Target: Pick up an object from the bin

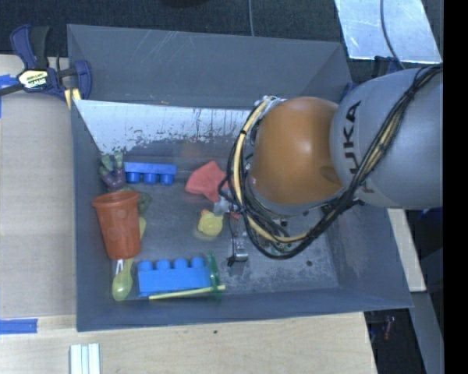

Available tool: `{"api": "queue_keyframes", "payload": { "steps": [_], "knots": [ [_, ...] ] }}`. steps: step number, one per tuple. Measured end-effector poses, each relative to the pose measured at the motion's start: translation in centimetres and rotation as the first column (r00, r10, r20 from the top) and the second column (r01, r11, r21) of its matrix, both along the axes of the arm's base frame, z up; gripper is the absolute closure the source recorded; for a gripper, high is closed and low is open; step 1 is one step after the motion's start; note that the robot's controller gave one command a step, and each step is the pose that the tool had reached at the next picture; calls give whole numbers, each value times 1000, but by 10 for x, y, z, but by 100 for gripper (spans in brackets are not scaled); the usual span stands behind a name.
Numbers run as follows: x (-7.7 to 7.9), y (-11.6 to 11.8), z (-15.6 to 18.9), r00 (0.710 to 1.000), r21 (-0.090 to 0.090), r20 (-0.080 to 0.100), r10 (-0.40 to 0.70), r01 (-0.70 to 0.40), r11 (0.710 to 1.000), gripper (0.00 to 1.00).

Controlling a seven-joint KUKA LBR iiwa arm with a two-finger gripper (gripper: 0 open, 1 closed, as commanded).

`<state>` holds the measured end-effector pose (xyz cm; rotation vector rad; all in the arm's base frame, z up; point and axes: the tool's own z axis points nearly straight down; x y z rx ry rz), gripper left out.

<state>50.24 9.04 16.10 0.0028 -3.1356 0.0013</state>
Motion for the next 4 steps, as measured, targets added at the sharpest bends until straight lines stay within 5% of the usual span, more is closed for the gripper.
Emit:
{"api": "queue_keyframes", "payload": {
  "steps": [1, 2, 3, 4],
  "knots": [
    [2, 0, 4, 1000, 2, 8, -2, 2, 1000, 0],
    [39, 0, -55, 1000, 2, 15, 13, -13, 1000, 0],
    [56, 1, -87, 998, 5, 20, -63, 63, 998, 100],
    [56, 0, -87, 998, 5, 20, -64, 64, 998, 100]
  ]
}}
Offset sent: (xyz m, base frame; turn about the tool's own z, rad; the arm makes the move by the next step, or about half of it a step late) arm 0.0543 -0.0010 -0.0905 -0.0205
